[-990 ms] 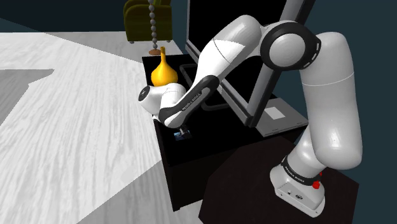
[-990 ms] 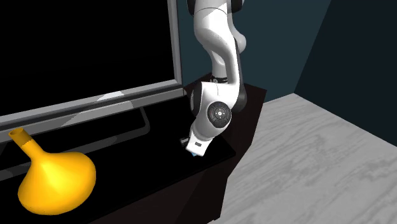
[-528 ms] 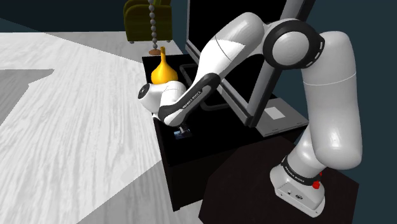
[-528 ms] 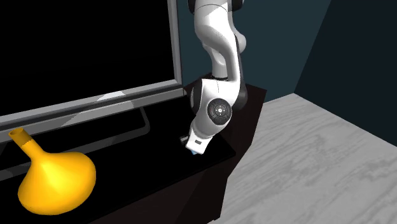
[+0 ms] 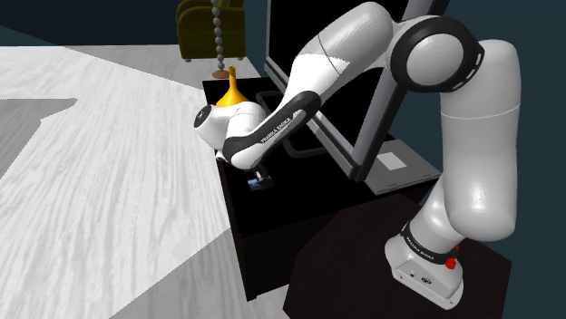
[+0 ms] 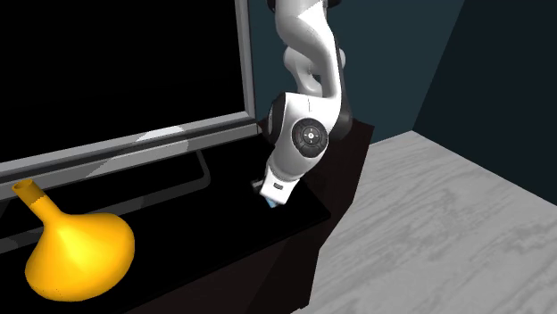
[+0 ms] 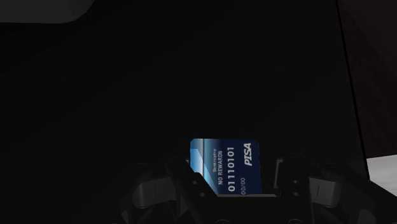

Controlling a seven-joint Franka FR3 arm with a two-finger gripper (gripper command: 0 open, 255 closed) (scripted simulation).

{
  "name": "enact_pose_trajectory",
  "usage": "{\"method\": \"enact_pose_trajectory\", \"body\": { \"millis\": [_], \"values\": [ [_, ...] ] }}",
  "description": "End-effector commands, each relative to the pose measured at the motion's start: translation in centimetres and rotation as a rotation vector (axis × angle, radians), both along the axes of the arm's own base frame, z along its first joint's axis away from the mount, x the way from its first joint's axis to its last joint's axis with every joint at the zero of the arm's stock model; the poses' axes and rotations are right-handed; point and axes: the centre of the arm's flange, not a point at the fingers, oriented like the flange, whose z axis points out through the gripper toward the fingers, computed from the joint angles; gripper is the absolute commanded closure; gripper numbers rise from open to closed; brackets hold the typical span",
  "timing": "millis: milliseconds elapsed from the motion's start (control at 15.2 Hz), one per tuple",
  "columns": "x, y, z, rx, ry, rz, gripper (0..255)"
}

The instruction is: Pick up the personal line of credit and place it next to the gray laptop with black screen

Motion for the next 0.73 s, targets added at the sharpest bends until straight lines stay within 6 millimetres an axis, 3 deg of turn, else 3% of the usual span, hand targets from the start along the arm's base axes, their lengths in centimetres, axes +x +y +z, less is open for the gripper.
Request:
{"method": "enact_pose_trajectory", "body": {
  "millis": [0,594,660],
  "values": [
    [0.0,0.0,1.1,0.0,0.0,0.0,255],
    [0.0,0.0,5.4,0.0,0.0,0.0,255],
    [-0.8,-1.0,5.4,0.0,0.0,0.0,255]
  ]
}}
